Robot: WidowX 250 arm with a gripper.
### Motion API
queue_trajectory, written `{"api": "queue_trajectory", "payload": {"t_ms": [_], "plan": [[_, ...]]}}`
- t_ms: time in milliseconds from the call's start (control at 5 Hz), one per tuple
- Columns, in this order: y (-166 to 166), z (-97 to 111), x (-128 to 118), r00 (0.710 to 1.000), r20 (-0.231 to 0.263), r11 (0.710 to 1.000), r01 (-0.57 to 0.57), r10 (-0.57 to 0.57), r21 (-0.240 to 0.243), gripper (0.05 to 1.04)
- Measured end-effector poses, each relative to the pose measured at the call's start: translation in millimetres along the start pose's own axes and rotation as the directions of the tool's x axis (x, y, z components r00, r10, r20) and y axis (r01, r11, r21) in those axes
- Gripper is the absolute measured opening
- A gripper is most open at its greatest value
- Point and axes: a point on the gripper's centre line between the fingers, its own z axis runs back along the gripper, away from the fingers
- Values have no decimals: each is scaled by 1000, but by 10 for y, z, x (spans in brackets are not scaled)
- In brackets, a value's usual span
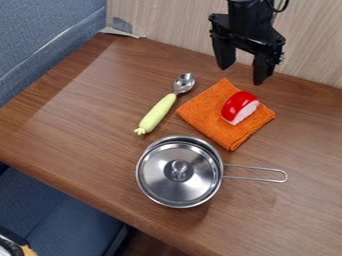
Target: Rotate the spoon and placed it at the left side of the table
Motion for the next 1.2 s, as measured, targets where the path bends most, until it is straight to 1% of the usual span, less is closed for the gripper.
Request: {"api": "queue_trajectory", "payload": {"t_ms": [200,400,600,800,1000,1200], "plan": [[-1,-127,-58,999,-37,1000,-9,9,-7,1001],[166,-237,-279,992,-89,996,-86,86,-2,1001],[399,-246,-449,979,-111,985,-167,170,31,1001],[534,-156,-529,971,-85,974,-217,221,62,1001],[694,-114,-647,961,-77,961,-257,265,99,1001],[805,-111,-802,951,-104,950,-275,292,150,1001]]}}
